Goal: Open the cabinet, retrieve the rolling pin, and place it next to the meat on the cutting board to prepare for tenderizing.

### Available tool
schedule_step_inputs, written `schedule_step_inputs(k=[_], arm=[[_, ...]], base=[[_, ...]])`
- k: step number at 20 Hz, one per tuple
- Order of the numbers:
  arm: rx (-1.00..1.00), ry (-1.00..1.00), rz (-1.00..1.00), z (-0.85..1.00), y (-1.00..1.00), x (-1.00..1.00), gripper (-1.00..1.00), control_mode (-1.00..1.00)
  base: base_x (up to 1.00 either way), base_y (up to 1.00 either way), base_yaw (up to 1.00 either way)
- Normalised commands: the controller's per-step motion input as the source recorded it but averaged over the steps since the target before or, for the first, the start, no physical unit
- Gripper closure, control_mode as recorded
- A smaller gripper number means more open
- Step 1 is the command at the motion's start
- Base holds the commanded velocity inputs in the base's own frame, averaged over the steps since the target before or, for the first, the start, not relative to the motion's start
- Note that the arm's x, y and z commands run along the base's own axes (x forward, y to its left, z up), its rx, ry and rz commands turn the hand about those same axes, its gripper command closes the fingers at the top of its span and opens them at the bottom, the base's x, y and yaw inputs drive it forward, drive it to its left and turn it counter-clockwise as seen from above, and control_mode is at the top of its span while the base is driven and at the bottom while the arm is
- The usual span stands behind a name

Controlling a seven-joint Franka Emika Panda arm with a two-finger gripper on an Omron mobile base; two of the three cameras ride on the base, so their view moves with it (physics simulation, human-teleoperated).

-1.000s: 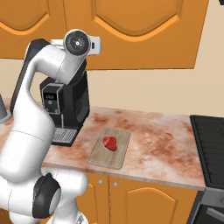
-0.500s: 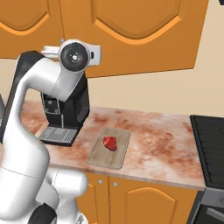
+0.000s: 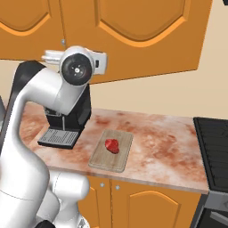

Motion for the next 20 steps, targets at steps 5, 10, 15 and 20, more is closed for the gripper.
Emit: schedule_step_inputs(k=[5, 10, 15, 20], arm=[[0.00, -0.03, 0.00, 0.00, 0.00, -0.08, -1.00, -1.00], [-0.01, -0.08, 0.00, 0.00, -0.01, -0.44, -1.00, -1.00], [-0.01, -0.07, 0.00, 0.00, 0.16, -0.76, -1.00, -1.00], [-0.03, 0.00, 0.00, 0.08, 0.43, -0.64, -1.00, -1.00]], base=[[0.00, 0.00, 0.00], [0.00, 0.00, 0.00], [0.00, 0.00, 0.00], [0.00, 0.00, 0.00]])
